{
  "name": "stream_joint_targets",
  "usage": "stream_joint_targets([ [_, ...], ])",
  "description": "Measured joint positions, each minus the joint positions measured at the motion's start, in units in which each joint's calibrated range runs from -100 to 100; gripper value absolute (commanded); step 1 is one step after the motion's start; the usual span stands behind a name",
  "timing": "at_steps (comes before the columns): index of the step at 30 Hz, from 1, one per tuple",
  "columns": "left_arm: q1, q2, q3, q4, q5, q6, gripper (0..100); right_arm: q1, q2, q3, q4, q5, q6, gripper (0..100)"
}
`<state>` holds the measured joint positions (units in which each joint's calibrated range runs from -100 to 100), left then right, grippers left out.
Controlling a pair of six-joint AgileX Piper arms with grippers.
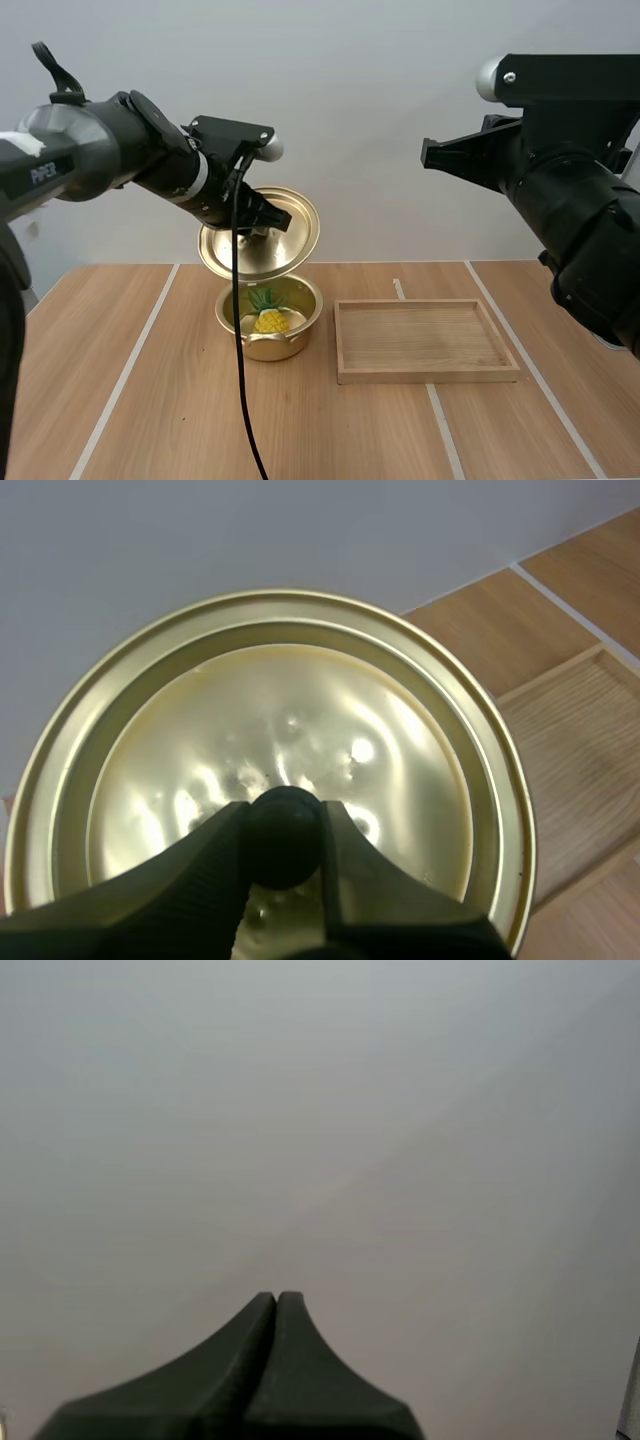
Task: Open the pot, put the pineapple inside, and close it
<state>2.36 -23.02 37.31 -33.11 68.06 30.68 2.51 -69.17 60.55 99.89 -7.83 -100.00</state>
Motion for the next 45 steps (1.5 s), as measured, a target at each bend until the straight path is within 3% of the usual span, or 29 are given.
stream_joint_targets([
  [13,0.00,6.11,5.03,-0.93,-5.78,2.44,0,0.00,0.00,0.00,0.00,0.00,0.00,0],
  [37,0.00,15.94,5.06,-1.65,-8.54,7.05,0,0.00,0.00,0.00,0.00,0.00,0.00,0],
  [45,0.00,18.58,5.06,-4.87,-9.29,10.45,0,0.00,0.00,0.00,0.00,0.00,0.00,0],
])
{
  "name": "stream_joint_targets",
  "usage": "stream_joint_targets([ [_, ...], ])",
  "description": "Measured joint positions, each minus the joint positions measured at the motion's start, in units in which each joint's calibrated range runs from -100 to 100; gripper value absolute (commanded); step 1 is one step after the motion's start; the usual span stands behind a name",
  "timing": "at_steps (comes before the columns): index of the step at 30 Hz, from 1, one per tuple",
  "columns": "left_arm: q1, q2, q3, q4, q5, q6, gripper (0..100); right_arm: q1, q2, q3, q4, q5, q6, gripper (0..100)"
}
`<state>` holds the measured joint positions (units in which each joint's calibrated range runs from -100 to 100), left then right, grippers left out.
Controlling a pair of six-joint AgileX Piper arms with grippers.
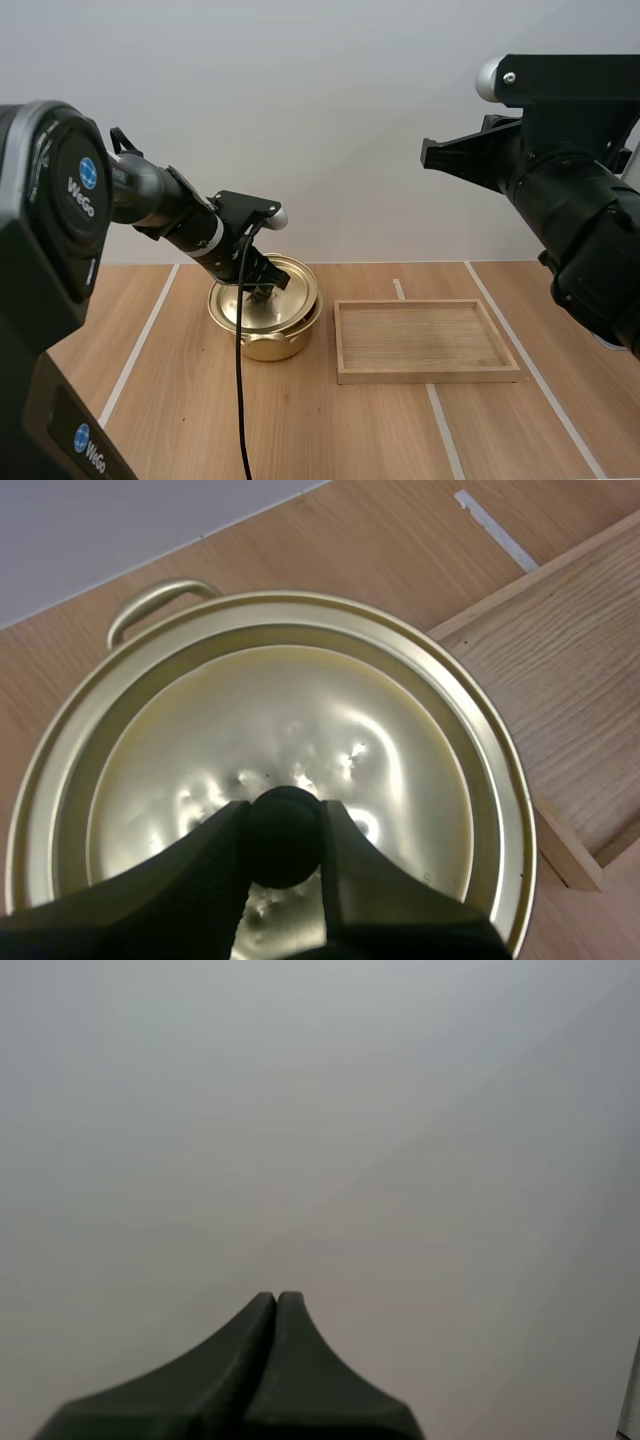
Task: Open the pot, put the pineapple inside, and close it
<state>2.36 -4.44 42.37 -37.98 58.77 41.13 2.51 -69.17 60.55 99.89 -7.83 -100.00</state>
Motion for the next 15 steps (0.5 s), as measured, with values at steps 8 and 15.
stream_joint_targets([
  [8,0.00,2.15,0.00,-1.71,0.00,1.97,0,0.00,0.00,0.00,0.00,0.00,0.00,0],
  [15,0.00,3.13,-0.28,-2.29,0.00,3.30,0,0.00,0.00,0.00,0.00,0.00,0.00,0],
])
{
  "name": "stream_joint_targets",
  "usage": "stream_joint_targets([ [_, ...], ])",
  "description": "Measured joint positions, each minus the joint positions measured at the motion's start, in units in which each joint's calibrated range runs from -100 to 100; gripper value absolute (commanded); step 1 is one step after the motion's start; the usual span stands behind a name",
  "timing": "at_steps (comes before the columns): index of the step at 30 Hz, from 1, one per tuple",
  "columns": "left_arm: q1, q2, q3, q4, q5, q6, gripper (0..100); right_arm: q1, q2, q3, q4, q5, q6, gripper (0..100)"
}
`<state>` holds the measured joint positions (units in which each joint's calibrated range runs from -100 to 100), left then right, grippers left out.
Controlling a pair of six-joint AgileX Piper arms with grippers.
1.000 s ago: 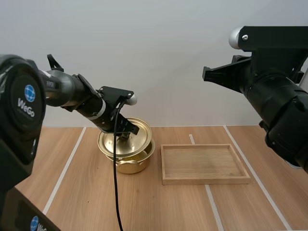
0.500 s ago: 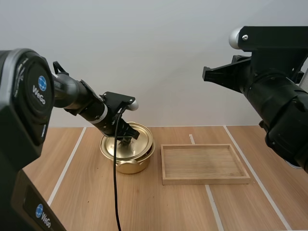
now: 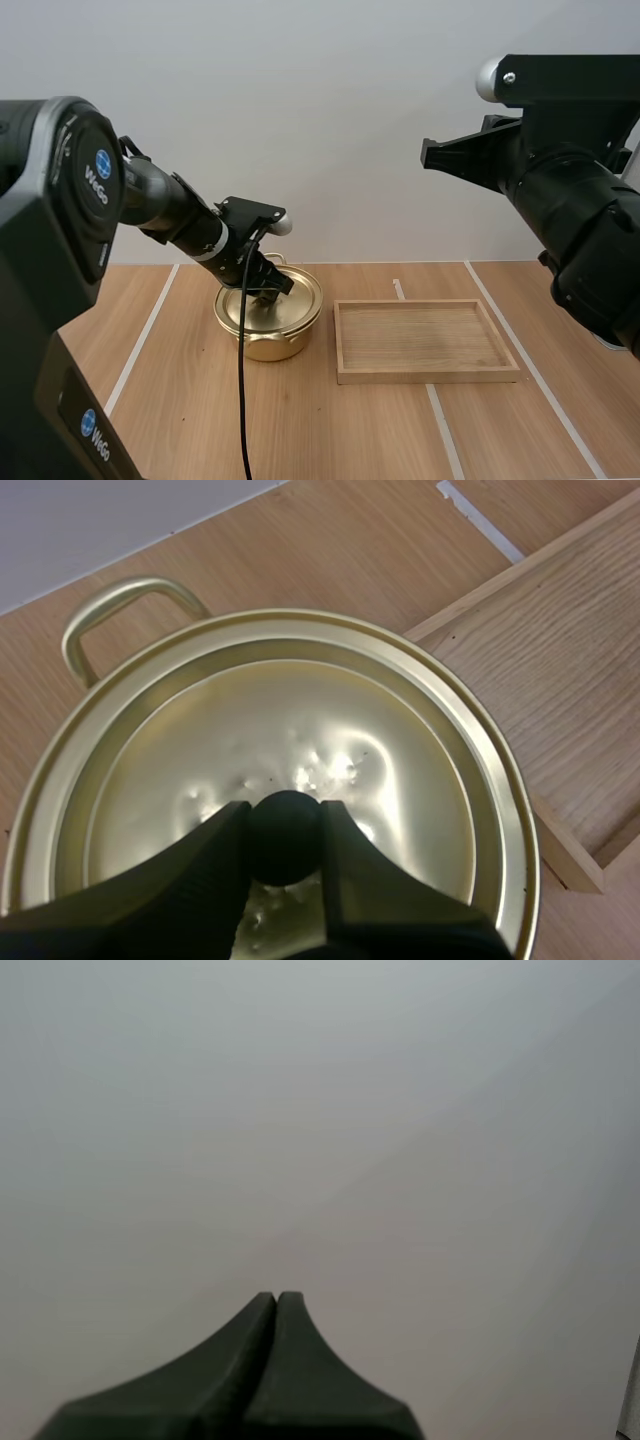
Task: Open the pot, put the pineapple inside, and close it
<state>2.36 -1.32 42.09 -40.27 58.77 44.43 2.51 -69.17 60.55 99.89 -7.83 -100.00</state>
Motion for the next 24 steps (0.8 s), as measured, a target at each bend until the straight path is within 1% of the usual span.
stream_joint_targets([
  [24,0.00,0.91,-0.11,-0.28,0.17,0.95,0,0.00,0.00,0.00,0.00,0.00,0.00,0],
])
